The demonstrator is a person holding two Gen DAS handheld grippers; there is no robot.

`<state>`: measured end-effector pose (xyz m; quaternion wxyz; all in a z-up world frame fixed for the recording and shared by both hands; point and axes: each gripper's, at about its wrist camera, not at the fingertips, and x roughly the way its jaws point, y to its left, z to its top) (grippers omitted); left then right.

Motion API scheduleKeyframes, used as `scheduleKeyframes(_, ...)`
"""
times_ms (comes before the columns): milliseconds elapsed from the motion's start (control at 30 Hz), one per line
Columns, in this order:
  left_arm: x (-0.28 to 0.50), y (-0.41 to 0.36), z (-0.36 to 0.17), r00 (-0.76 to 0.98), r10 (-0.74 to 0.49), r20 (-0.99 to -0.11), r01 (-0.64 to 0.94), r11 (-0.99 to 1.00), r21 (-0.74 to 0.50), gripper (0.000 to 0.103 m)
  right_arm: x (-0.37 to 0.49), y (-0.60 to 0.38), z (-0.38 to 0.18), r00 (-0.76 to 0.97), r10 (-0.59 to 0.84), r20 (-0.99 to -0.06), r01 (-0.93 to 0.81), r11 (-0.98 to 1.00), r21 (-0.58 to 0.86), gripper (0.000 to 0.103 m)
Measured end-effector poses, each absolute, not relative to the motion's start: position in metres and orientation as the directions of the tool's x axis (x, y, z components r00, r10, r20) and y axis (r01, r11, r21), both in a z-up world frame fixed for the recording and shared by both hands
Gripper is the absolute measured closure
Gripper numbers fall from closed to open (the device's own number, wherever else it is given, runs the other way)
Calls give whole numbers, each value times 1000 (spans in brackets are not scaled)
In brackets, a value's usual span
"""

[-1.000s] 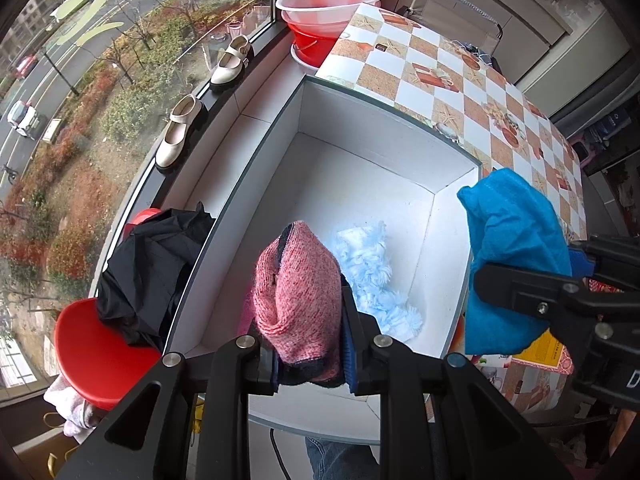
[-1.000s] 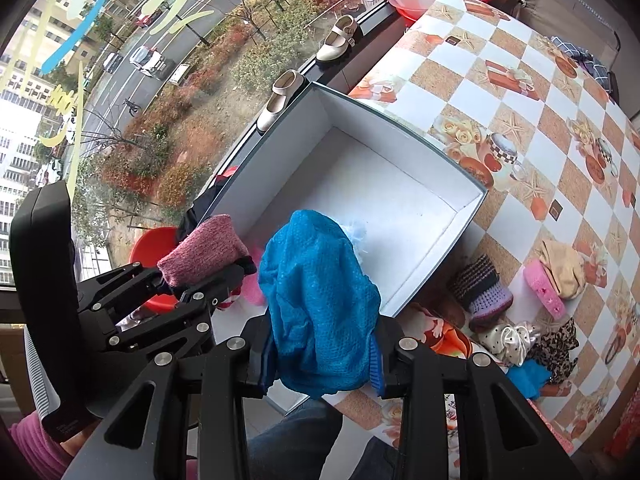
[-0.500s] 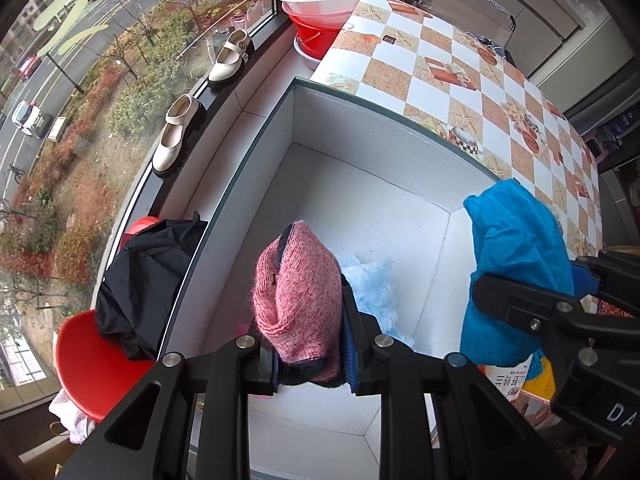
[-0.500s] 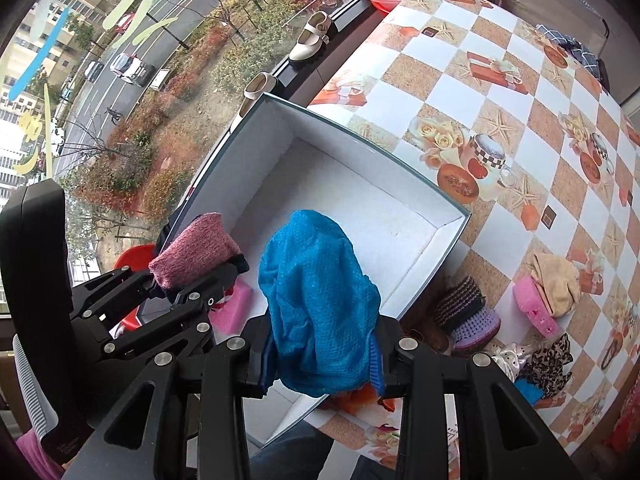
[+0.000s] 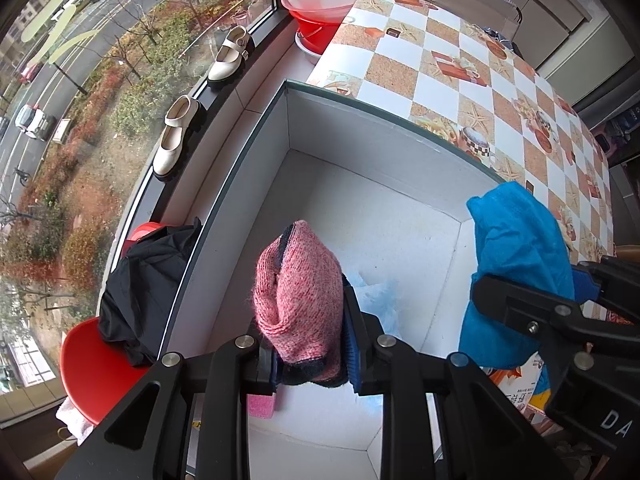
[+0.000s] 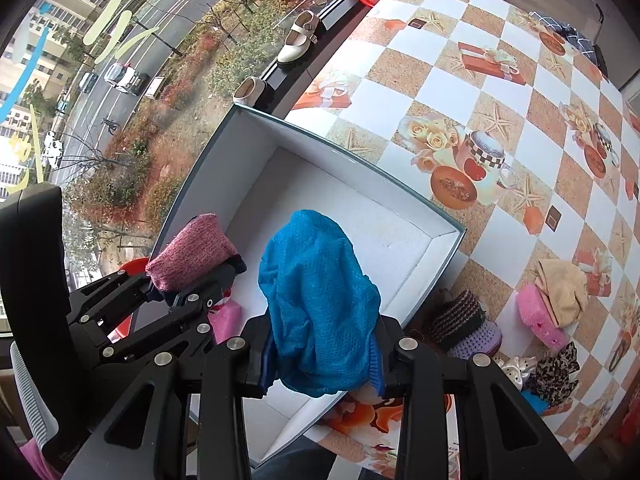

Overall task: Organize soft objects
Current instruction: 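Open both tools to release the sock and cloth inside the box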

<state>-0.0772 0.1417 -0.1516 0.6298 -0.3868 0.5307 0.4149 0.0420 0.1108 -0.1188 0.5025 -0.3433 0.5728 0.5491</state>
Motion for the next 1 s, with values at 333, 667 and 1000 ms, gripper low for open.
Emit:
scheduleKeyframes(333,-75,142,-148,138,135,-981,-936,342,-84,24,50,114,-115,-263,191,-946,-939,176,296,45)
scheduleKeyframes(667,-71,150,-127,272,93,-958,-915,334,-227,1,81,110,-83,-297,245,-923,-903,242,355,0)
scheduleKeyframes(1000,-74,159,-73,356,29,-934,-887,324,-328,1,146,69,-29,-373,313,-873,-808,353,471,0)
